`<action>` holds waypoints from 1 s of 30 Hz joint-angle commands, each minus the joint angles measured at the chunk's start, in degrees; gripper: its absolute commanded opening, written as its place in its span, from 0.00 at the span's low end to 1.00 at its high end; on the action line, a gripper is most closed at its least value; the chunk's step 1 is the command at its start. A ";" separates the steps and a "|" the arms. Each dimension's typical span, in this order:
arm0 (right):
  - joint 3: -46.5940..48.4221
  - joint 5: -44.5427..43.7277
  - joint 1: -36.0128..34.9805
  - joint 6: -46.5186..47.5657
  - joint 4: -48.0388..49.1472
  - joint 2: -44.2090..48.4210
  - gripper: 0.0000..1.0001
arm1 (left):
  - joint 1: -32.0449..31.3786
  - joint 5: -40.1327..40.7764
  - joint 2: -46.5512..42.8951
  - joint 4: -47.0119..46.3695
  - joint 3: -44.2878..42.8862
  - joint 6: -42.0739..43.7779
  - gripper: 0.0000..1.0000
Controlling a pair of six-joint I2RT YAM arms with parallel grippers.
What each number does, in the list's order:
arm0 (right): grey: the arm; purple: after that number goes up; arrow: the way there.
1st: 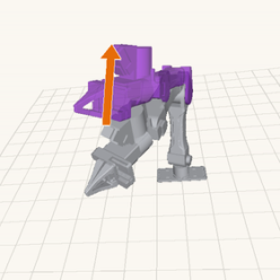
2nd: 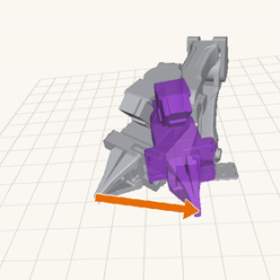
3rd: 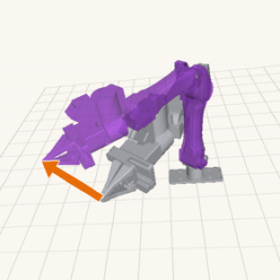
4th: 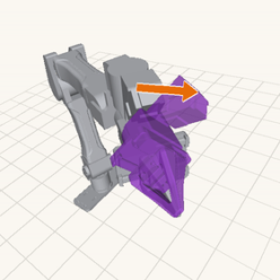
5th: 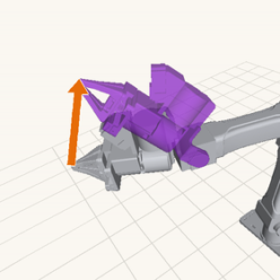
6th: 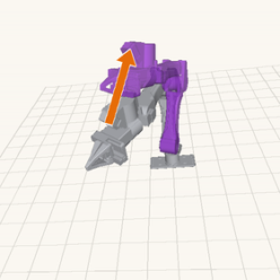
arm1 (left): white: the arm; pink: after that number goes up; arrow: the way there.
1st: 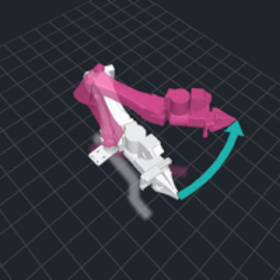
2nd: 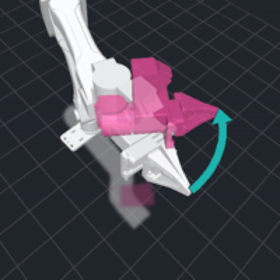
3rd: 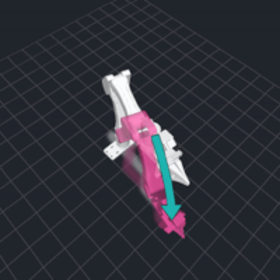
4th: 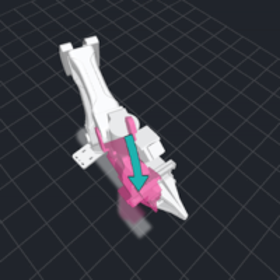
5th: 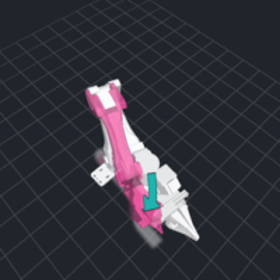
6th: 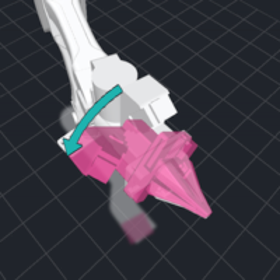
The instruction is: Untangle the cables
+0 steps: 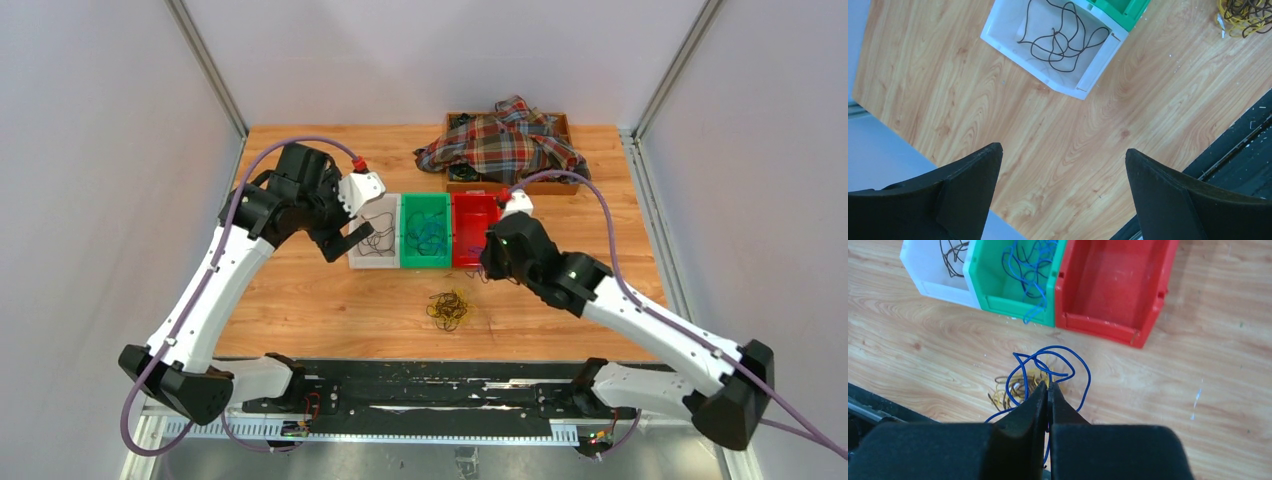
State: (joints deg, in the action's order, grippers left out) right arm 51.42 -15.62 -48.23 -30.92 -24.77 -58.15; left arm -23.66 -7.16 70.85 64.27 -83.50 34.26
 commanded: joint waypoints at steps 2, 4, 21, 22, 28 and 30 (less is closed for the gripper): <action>9.25 0.33 0.79 6.62 1.02 -10.07 0.01 | 1.37 -0.94 -1.05 -0.51 -0.89 -2.57 0.98; 13.13 0.35 0.81 9.72 2.97 -14.73 0.01 | 1.49 -1.76 -0.69 -0.47 -1.56 -3.27 0.98; 38.30 -4.09 3.96 23.66 11.88 -47.48 0.36 | 1.49 -1.90 -4.13 -0.37 -0.30 -3.19 0.98; 38.16 -4.12 4.13 23.81 12.63 -47.12 0.43 | 1.53 -2.08 -4.17 -0.37 -0.05 -3.01 0.98; 33.02 -3.00 4.33 22.80 13.14 -40.96 0.52 | 1.59 -2.26 -3.31 -0.50 0.52 -3.38 0.98; 27.52 -0.40 4.12 20.56 13.66 -37.02 0.52 | 1.51 -2.85 -3.18 -0.49 0.35 -3.56 0.98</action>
State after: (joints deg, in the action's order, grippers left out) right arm 85.01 -18.06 -45.08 -8.01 -12.75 -103.04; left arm -22.57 -8.64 67.70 64.23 -83.46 31.11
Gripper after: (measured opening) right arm 0.521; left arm 0.979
